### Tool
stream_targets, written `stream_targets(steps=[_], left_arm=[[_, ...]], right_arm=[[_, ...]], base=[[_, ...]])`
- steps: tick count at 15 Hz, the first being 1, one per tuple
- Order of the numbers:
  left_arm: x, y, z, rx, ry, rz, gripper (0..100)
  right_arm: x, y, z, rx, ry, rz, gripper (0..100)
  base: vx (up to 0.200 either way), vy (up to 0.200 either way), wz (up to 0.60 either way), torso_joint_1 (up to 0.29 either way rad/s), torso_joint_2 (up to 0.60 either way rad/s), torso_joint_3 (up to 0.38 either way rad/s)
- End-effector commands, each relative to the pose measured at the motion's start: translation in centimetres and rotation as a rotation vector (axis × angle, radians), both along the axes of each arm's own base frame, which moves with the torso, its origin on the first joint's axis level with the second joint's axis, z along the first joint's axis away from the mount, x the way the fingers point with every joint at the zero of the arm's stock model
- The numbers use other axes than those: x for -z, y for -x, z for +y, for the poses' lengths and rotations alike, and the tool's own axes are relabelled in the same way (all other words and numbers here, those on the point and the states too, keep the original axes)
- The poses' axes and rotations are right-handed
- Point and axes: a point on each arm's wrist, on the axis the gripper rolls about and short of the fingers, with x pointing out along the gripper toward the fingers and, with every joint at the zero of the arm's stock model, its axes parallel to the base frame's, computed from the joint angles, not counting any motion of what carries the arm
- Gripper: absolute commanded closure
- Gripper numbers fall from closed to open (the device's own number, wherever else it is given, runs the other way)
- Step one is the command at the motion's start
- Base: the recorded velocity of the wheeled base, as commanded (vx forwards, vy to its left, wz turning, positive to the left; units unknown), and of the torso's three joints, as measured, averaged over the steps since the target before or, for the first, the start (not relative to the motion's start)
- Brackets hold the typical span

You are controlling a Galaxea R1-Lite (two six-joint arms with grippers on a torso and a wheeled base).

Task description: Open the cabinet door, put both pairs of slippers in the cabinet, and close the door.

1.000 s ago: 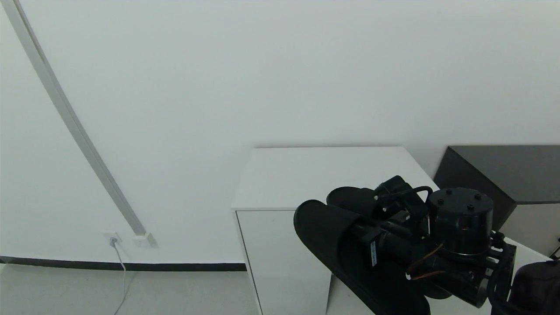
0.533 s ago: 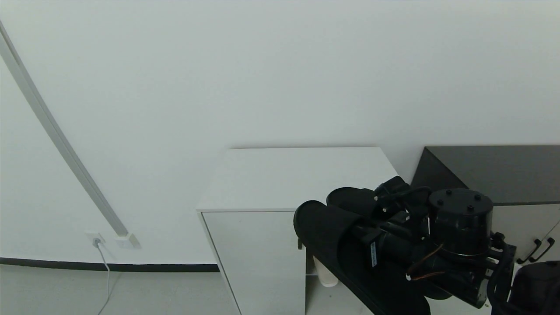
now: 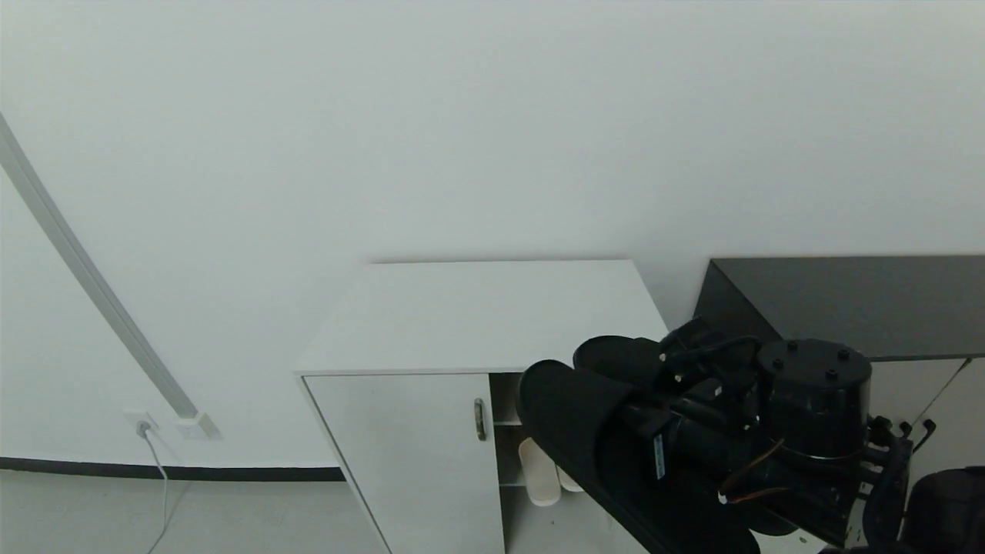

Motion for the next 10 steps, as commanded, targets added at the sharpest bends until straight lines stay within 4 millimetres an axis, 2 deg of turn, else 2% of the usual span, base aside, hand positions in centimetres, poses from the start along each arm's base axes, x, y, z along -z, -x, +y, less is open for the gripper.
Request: stream_targets(steps=[1,6,8,10], left_arm=[[0.0,0.0,0.0,-0.001,-0.001,0.000,100],[0.0,0.0,0.0,-0.003,0.001,0.001,100],[0.0,0.0,0.0,-0.003,0.001,0.000,100],[0.0,0.0,0.0,-0.003,0.001,-0.002,100]], right_arm=[[-0.2,0.2,-0.2,0.000,-0.003,-0.004,100],[-0.3,2.2,-0.7,-0.035,0.000,-0.001,100],[0.2,2.3,-0.6,-0.041,0.015,0.015,100],[0.6,2.3,-0.5,-0.044,0.025,0.024,100]], base=[[0.000,0.000,0.00,0.000,0.00,0.000],[0.000,0.000,0.00,0.000,0.00,0.000],[0.000,0.000,0.00,0.000,0.00,0.000],[0.000,0.000,0.00,-0.119,0.24,0.132]])
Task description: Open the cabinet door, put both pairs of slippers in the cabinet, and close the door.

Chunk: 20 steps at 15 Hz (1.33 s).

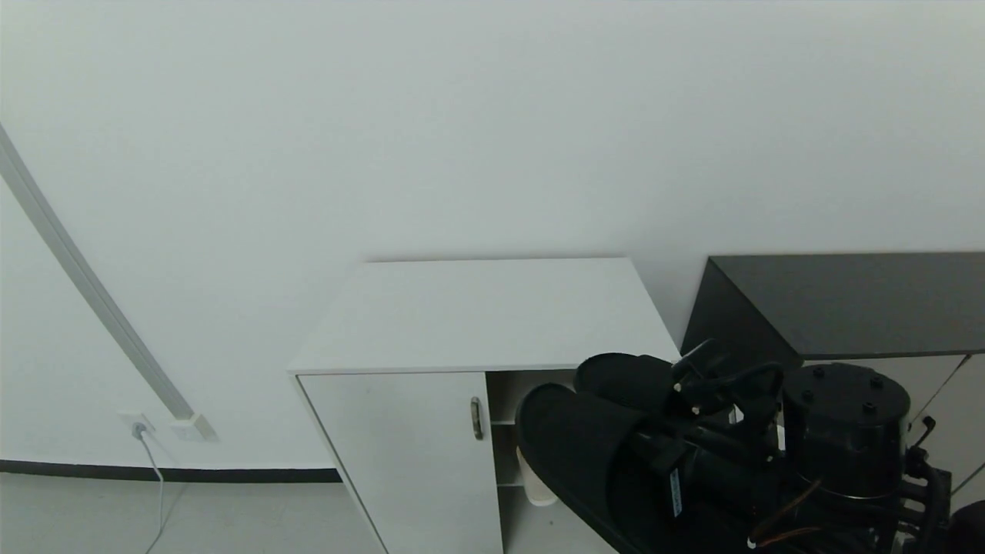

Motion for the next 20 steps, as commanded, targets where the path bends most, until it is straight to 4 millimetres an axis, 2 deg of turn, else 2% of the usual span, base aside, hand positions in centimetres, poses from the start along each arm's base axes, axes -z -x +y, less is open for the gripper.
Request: stream_targets(steps=[1,8,20], left_arm=[[0.0,0.0,0.0,0.000,0.001,0.000,100],[0.0,0.0,0.0,0.000,0.001,0.000,100],[0.0,0.0,0.0,0.000,0.001,-0.001,100]], right_arm=[[0.4,0.1,0.0,-0.002,0.012,0.012,100],[1.0,0.1,0.0,-0.002,0.029,0.029,100],[2.1,-0.2,0.5,-0.008,0.029,0.017,100]], base=[[0.000,0.000,0.00,-0.144,0.34,0.178],[0.000,0.000,0.00,-0.166,0.38,0.207],[0.000,0.000,0.00,-0.217,0.53,0.308]])
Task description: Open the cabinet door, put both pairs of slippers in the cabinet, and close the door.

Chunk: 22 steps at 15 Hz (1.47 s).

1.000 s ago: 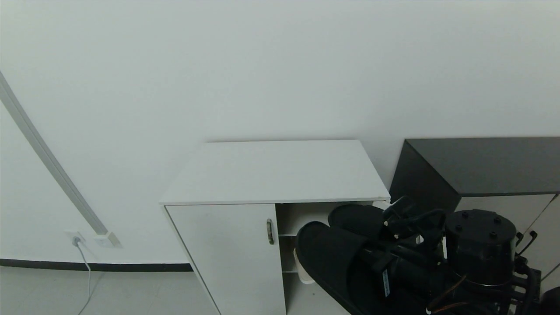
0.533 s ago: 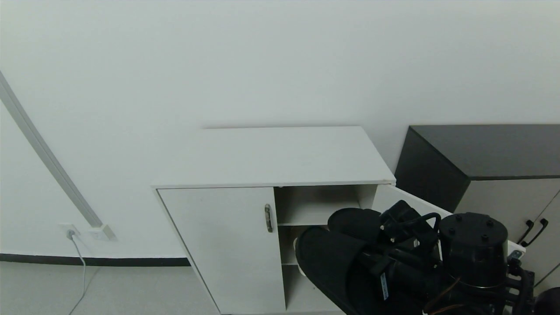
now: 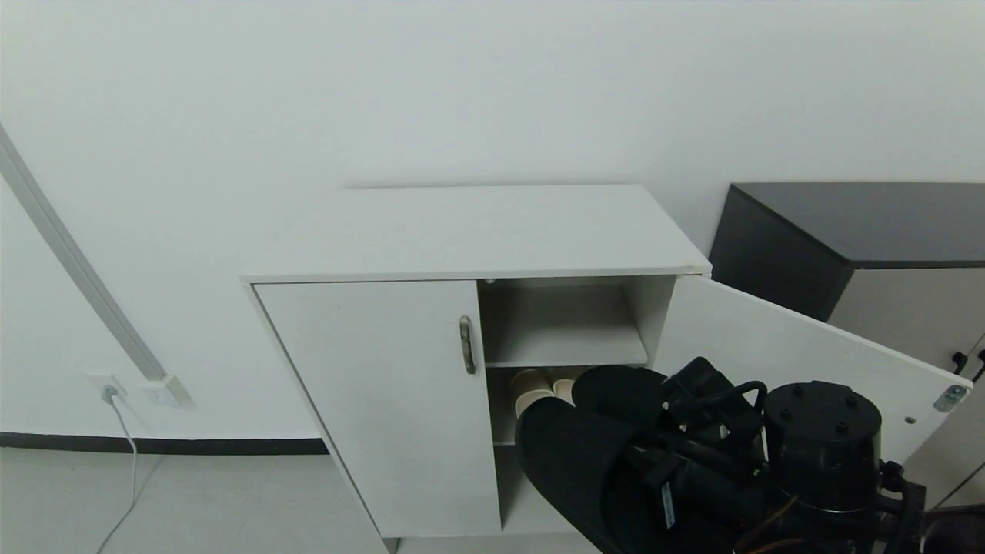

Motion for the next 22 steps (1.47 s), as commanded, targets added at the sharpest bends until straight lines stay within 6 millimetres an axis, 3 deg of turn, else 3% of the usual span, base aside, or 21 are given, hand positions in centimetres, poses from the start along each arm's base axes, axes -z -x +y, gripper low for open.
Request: stream_targets(steps=[1,10,18,22], left_arm=[[0.00,-0.01,0.00,0.000,0.000,0.001,100],[0.00,-0.01,0.00,0.000,-0.001,0.001,100],[0.00,-0.01,0.00,0.001,0.000,0.001,100],[0.00,-0.01,0.00,0.001,0.000,0.001,100]], right_arm=[[0.28,0.00,0.00,0.001,0.008,0.008,100],[0.26,-0.17,-0.12,0.008,0.003,0.006,100],[0.47,-0.15,0.16,-0.002,0.012,0.006,100],[0.60,-0.10,0.11,-0.004,0.022,0.006,100]], base=[[0.000,0.000,0.00,-0.178,0.51,0.310],[0.000,0.000,0.00,-0.150,0.48,0.331],[0.000,0.000,0.00,-0.060,0.45,0.386],[0.000,0.000,0.00,-0.007,0.12,0.113]])
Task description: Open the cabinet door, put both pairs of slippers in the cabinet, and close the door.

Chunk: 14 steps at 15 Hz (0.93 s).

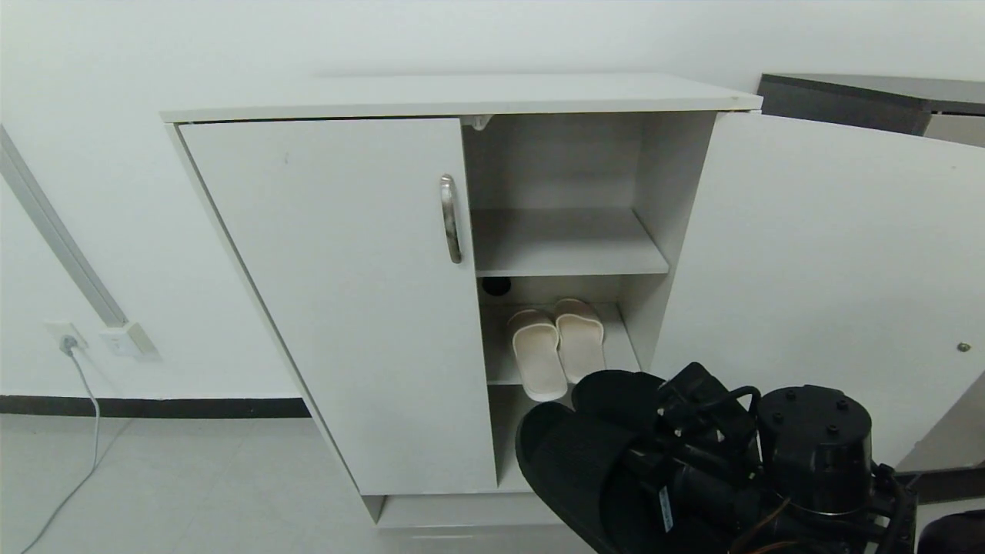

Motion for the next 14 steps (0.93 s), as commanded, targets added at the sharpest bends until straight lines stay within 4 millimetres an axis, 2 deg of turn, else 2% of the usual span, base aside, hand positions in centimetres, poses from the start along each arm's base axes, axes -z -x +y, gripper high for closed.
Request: stream_targets(steps=[1,4,5,8,9,11,14], left_arm=[[0.0,0.0,0.0,0.000,0.000,0.001,100],[0.0,0.0,0.0,0.000,0.000,0.001,100],[0.0,0.0,0.0,0.000,0.000,0.001,100],[0.0,0.0,0.0,0.000,0.000,0.001,100],[0.0,0.0,0.0,0.000,0.000,0.001,100],[0.0,0.0,0.0,0.000,0.000,0.001,100],[0.0,0.0,0.0,0.000,0.000,0.001,100]], right_arm=[[0.1,0.0,0.0,-0.001,0.003,0.002,100],[0.0,0.0,0.1,0.001,0.013,-0.012,100],[-0.6,-0.6,1.1,0.061,0.026,-0.059,100],[-1.1,-3.6,6.2,0.348,0.000,-0.150,100],[-2.0,-4.2,7.7,0.383,-0.029,-0.176,100],[-3.5,-5.0,8.7,0.444,-0.003,-0.173,100],[-8.3,-5.9,9.6,0.511,-0.072,-0.141,100]], base=[[0.000,0.000,0.00,0.000,0.00,0.000],[0.000,0.000,0.00,0.000,0.00,0.000],[0.000,0.000,0.00,0.000,0.00,0.000],[0.000,0.000,0.00,0.000,0.00,0.000],[0.000,0.000,0.00,0.000,0.00,0.000],[0.000,0.000,0.00,0.000,0.00,0.000],[0.000,0.000,0.00,0.000,0.00,0.000]])
